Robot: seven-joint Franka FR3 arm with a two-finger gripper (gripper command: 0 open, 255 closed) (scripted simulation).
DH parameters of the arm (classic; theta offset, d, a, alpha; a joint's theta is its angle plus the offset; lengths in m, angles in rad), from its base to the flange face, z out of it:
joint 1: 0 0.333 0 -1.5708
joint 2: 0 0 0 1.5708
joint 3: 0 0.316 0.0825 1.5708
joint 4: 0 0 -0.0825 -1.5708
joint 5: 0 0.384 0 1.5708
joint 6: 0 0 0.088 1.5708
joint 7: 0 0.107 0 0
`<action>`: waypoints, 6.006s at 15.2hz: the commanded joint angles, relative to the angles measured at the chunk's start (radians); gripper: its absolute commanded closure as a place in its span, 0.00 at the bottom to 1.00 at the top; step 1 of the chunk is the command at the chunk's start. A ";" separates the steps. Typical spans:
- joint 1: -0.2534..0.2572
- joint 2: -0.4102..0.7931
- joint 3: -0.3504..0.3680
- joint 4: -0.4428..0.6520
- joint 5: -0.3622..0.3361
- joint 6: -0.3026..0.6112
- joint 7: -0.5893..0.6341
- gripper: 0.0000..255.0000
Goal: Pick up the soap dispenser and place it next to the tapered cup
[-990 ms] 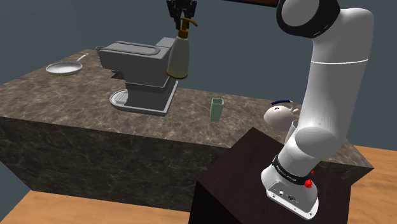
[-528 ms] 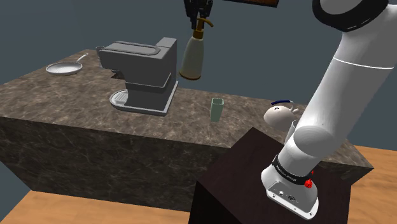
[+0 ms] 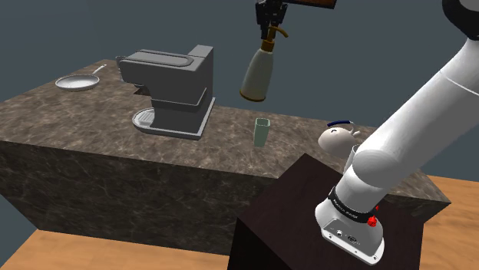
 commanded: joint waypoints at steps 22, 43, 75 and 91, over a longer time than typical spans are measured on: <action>-0.146 -0.587 -0.282 -0.449 -0.205 -0.098 -0.400 1.00; -0.233 -0.743 -0.661 -0.326 -0.561 -0.212 -0.885 1.00; -0.264 -0.860 -0.950 -0.489 -0.801 -0.012 -1.025 1.00; -0.295 -0.919 -1.074 -0.665 -0.912 0.131 -0.986 1.00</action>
